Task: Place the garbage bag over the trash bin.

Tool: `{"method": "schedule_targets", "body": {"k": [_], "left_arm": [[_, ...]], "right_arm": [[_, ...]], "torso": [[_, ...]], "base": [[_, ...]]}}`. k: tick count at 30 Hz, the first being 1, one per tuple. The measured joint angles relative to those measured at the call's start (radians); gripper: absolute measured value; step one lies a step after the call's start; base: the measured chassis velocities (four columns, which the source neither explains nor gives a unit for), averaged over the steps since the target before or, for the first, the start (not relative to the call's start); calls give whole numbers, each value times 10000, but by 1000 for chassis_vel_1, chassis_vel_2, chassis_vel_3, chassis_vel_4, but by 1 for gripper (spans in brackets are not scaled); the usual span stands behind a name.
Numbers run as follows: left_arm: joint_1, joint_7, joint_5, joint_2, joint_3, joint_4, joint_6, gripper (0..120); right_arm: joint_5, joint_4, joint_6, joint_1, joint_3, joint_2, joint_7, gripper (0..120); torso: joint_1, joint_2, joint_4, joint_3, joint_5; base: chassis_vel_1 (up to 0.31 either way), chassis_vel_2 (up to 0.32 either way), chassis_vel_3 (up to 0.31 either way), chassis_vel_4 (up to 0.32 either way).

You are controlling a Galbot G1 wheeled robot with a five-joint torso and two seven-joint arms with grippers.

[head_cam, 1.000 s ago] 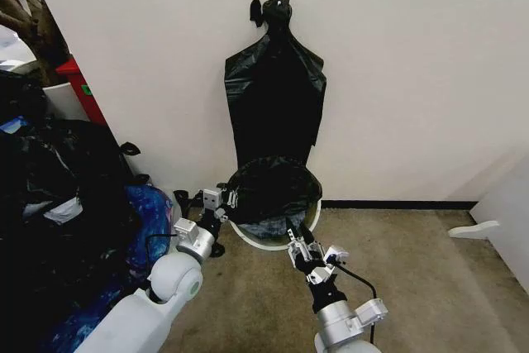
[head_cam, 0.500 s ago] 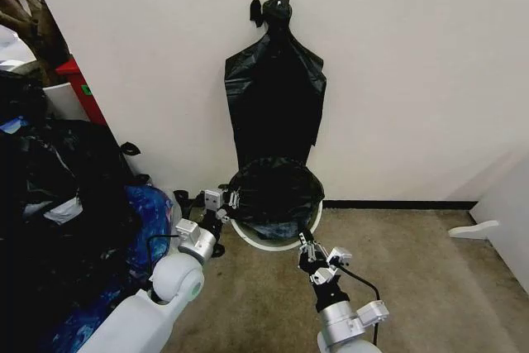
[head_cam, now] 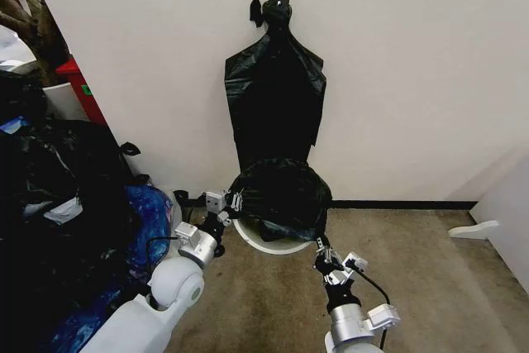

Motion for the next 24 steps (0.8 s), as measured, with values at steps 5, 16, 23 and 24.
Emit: {"method": "schedule_targets", "body": {"k": [5,16,23,24], "left_arm": [[2,-11,-104,-2,-22,-14,-109,4],[-35,13,-243,-40,-9,68,-358,4],[105,209,-356,46,-73,-62,-409,4],[140,225,-364,61,-82,-94,-427,4]], "right_arm": [[35,71,-150,-186,-162,13,175,0],[-501,-46,-414,-290,-1169,-78,-364,0],[-601,-654,-480,69,-1163,83,-486,0],[-598,-697,-479,139,-1060,90,-485,0]], "torso": [[0,0,0,0,0],[0,0,2,0,-1],[0,0,0,1,5],[0,0,0,1,-2]], "base": [[0,0,0,0],[0,0,0,0],[0,0,0,0],[0,0,0,0]]}}
